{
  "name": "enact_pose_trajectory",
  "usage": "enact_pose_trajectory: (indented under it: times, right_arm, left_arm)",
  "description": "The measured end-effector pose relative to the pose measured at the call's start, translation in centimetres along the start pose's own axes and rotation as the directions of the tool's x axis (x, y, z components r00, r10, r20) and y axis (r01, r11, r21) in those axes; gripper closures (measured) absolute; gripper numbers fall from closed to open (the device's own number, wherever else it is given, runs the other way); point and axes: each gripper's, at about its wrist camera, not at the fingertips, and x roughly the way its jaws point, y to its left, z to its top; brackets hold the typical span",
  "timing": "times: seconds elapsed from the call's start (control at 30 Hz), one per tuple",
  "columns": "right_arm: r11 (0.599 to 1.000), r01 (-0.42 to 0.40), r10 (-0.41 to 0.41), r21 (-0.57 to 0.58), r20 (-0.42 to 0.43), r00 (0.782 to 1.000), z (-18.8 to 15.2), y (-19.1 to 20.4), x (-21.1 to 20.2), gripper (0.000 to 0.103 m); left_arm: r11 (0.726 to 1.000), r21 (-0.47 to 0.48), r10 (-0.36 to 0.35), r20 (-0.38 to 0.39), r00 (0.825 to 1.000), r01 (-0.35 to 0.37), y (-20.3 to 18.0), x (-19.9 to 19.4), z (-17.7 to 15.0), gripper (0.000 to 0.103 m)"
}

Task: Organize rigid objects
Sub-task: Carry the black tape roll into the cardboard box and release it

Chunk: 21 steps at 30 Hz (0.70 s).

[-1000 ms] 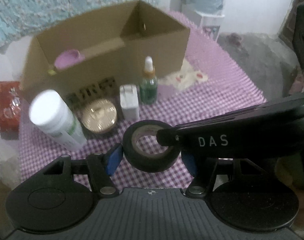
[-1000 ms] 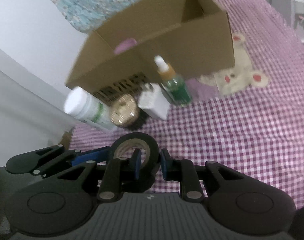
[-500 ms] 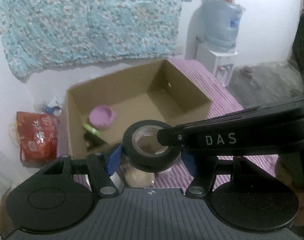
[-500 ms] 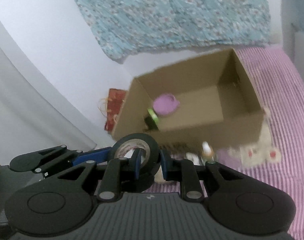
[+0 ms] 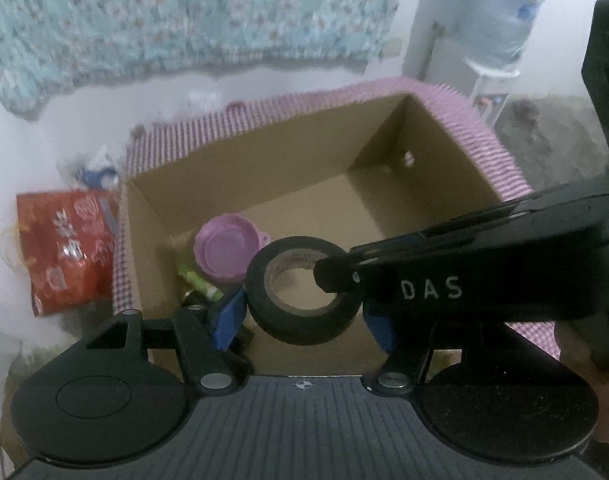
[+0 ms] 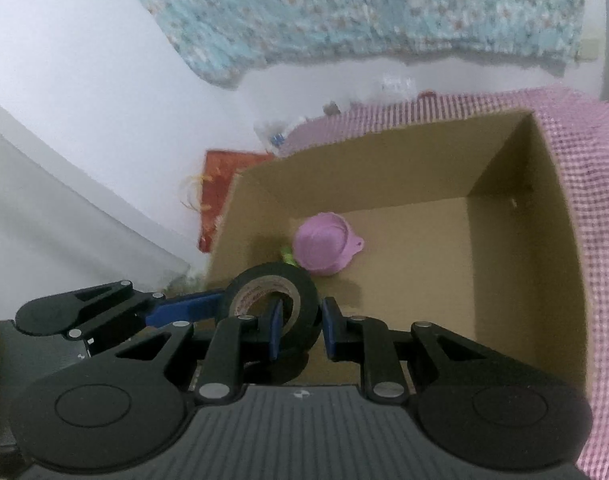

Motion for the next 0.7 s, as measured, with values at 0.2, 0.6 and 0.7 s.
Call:
enact_pose_trajectory:
  times: [0.2, 0.6, 0.7]
  right_arm:
    - [0.998, 0.020, -0.012, 0.053, -0.145, 0.989, 1.6, -2.5, 5.6, 0.080]
    - [0.995, 0.039, -0.013, 0.090, -0.273, 0.962, 2.5, -3.8, 10.8, 0.080]
    - [0.995, 0.038, -0.012, 0.094, -0.267, 0.964, 2.6, -3.8, 10.5, 0.079]
  left_arm:
    - [0.999, -0.034, -0.016, -0.130, 0.991, 0.011, 1.3, 4.6, 0.8, 0.039]
    - [0.999, -0.024, 0.040, -0.215, 0.976, -0.047, 1.6, 8.1, 1.0, 0.037]
    - [0.998, -0.031, 0.042, -0.209, 0.977, -0.050, 1.7, 7.9, 1.1, 0.036]
